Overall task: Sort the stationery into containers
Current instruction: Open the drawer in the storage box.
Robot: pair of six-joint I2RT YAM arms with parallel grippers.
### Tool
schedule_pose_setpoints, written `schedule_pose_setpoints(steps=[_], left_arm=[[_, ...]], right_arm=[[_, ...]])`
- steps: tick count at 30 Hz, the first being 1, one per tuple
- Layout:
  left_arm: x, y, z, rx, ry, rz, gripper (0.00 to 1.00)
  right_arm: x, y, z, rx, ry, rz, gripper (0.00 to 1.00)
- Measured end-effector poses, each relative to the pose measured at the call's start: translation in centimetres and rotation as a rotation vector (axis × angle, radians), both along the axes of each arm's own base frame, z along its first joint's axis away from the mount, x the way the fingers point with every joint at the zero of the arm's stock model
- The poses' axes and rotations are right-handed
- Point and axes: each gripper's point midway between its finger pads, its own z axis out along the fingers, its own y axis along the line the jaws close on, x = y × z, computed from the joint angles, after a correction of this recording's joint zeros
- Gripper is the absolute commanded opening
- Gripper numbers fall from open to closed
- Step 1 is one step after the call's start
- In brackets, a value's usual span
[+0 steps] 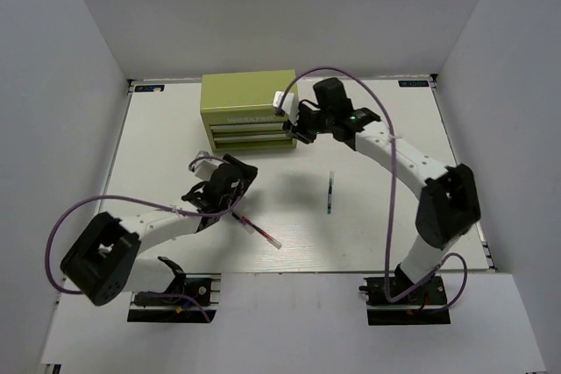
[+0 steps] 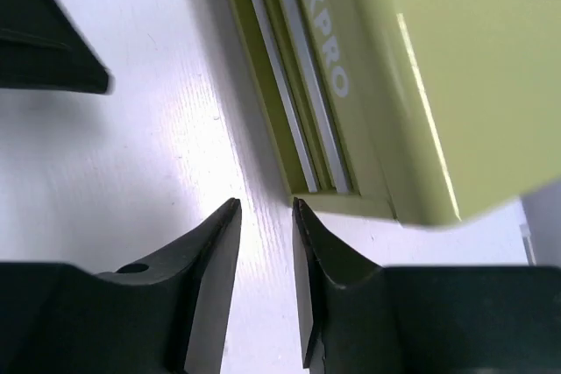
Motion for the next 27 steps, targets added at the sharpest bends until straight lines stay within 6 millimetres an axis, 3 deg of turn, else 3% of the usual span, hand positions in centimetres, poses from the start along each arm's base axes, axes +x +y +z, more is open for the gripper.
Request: schedule_pose_setpoints(steps=[2,4,7,8,9,11,13,18,23,27], left_arm=[[0.9,-0.7,-0.4,-0.014,0.006,-0.009,0.82],[1.9,-1.3,-0.5,-0.034,-0.001,-0.01,0.67],[3.5,-1.9,-0.2,-0.075,-0.03,-0.013,0.44],[4.1,-2.0,-0.1,-0.094,-0.044,-0.006,0.42],[4.6,-2.0,0.0,-0.109,-0.055,0.003,0.42],[5.5,-1.9,0.2,-0.139,-0.077,0.017,0.42],[6.4,-1.7,0.3,-0.168,-0.098,0.037,0.54],[8.1,-1.5,0.1,-0.212,-0.136,0.069,0.65],[9.4,-1.7,0.1,-0.248,-0.185,0.08,0.66],[10.3,-1.8,0.0,-0.27,-0.217,0.087,0.61]], right_arm=[[-0.7,-1.0,1.9,0.046,-0.008,-0.02,0.36],[-1.1,-2.0,3.4,0.088,-0.018,-0.045,0.36],[-1.7,-3.3,4.1,0.126,-0.005,-0.085,0.27],[-1.9,-3.8,4.0,0.138,0.009,-0.102,0.24],[-2.0,-4.2,3.8,0.142,0.018,-0.113,0.19],[-2.4,-5.1,3.0,0.152,0.053,-0.142,0.19],[-2.9,-6.0,1.8,0.152,0.092,-0.166,0.19],[-3.7,-7.4,0.0,0.151,0.156,-0.205,0.19],[-4.3,-8.2,-0.8,0.155,0.176,-0.22,0.19],[-4.7,-8.8,-1.6,0.153,0.194,-0.231,0.19]])
